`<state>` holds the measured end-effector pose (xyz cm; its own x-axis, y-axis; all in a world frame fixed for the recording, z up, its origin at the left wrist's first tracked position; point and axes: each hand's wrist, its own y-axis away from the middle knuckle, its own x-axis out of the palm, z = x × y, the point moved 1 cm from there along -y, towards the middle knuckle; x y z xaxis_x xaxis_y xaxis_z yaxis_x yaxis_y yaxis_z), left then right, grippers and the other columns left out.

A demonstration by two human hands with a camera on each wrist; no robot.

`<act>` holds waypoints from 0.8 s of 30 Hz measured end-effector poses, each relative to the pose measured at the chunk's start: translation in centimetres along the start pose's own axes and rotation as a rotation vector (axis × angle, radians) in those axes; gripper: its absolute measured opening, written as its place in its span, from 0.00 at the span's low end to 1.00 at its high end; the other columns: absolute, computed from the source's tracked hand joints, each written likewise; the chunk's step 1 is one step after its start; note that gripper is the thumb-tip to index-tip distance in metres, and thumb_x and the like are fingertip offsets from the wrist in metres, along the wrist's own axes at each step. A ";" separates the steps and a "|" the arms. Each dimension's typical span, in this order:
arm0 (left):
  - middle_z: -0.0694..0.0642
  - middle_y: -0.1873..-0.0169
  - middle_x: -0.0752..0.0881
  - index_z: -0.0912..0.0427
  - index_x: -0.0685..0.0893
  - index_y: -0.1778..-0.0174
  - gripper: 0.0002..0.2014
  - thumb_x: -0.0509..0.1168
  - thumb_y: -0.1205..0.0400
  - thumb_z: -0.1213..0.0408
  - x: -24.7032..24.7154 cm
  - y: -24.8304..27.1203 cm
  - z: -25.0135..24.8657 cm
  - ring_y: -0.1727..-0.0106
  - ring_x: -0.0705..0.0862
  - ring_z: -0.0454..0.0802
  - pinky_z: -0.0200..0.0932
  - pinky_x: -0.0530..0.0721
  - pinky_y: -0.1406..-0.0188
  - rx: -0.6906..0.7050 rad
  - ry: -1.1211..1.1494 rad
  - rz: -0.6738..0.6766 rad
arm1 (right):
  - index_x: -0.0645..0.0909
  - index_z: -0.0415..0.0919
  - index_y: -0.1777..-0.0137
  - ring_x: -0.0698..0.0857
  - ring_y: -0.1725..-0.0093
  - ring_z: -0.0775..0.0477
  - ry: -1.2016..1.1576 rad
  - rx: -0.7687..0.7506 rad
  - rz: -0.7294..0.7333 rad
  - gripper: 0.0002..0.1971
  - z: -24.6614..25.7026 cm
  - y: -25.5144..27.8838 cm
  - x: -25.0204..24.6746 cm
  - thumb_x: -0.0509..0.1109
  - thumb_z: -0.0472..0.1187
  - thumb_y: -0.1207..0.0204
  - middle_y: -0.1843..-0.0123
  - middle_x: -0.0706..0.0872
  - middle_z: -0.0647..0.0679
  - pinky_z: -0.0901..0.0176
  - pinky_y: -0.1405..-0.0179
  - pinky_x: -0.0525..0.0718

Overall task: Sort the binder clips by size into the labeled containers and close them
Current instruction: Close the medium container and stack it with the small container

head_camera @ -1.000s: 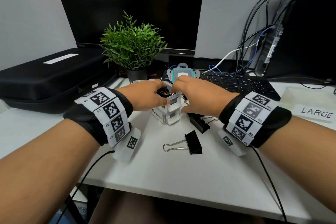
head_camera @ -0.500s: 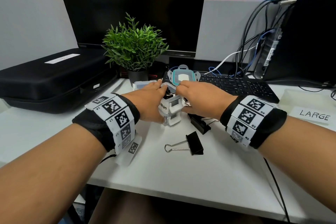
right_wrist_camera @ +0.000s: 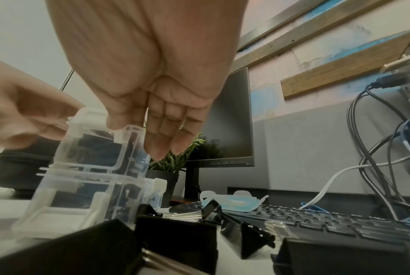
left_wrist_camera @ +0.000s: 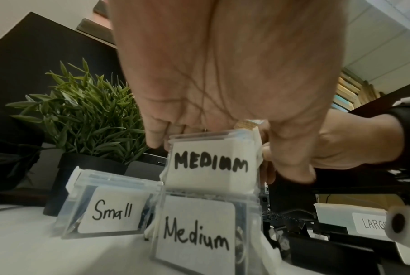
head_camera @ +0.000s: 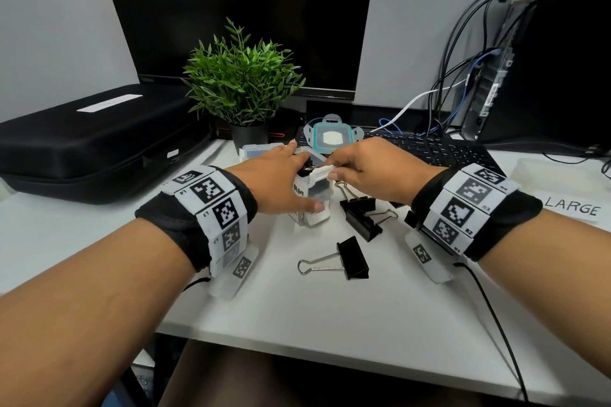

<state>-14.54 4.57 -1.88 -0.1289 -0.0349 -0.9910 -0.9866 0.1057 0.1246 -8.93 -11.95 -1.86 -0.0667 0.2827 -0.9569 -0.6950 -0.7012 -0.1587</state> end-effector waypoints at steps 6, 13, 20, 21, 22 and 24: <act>0.62 0.17 0.45 0.52 0.50 0.16 0.33 0.49 0.15 0.44 -0.3 -0.2 -0.3 0.16 0.44 0.54 0.51 0.50 0.18 0.025 0.045 0.021 | 0.74 0.47 0.33 0.80 0.53 0.54 -0.071 0.039 -0.032 0.19 0.2 0.1 0.1 0.71 0.44 0.23 0.47 0.83 0.52 0.59 0.47 0.81; 0.65 0.18 0.42 0.54 0.46 0.17 0.31 0.47 0.13 0.47 -0.1 -0.2 0.0 0.17 0.42 0.58 0.57 0.51 0.19 0.042 0.014 0.068 | 0.52 0.47 0.19 0.83 0.51 0.48 0.011 0.131 0.197 0.42 0.0 -0.9 1.7 0.73 0.37 0.28 0.49 0.85 0.47 0.57 0.50 0.82; 0.64 0.18 0.41 0.53 0.47 0.16 0.30 0.46 0.13 0.48 -0.5 0.3 -0.5 0.17 0.40 0.58 0.53 0.48 0.19 0.026 0.015 0.092 | 0.53 0.43 0.19 0.77 0.51 0.50 0.117 0.209 0.332 0.49 0.3 -1.4 2.8 0.81 0.48 0.34 0.54 0.75 0.54 0.63 0.55 0.74; 0.64 0.18 0.40 0.53 0.46 0.16 0.31 0.47 0.13 0.48 -0.5 0.3 -0.5 0.17 0.40 0.58 0.53 0.48 0.19 0.016 0.031 0.091 | 0.60 0.41 0.22 0.76 0.52 0.50 0.132 0.221 0.341 0.44 0.4 -1.4 3.0 0.80 0.48 0.33 0.54 0.77 0.53 0.64 0.57 0.74; 0.64 0.18 0.40 0.53 0.45 0.16 0.31 0.47 0.13 0.47 -0.5 0.2 -0.4 0.17 0.41 0.58 0.54 0.49 0.19 0.010 0.041 0.091 | 0.64 0.39 0.25 0.77 0.52 0.49 0.140 0.225 0.343 0.40 0.5 -1.5 3.1 0.80 0.49 0.33 0.52 0.79 0.52 0.64 0.58 0.74; 0.64 0.18 0.40 0.53 0.45 0.17 0.31 0.47 0.13 0.47 -0.5 0.3 -0.4 0.17 0.41 0.58 0.55 0.49 0.19 0.008 0.045 0.092 | 0.63 0.40 0.24 0.79 0.45 0.47 0.138 0.211 0.336 0.41 0.5 -1.6 3.4 0.79 0.52 0.32 0.41 0.81 0.48 0.64 0.52 0.74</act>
<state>-14.84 4.19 -1.31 -0.2238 -0.0689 -0.9722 -0.9695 0.1180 0.2148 -8.39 -9.54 -4.76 -0.2286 -0.0395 -0.9727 -0.7831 -0.5862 0.2078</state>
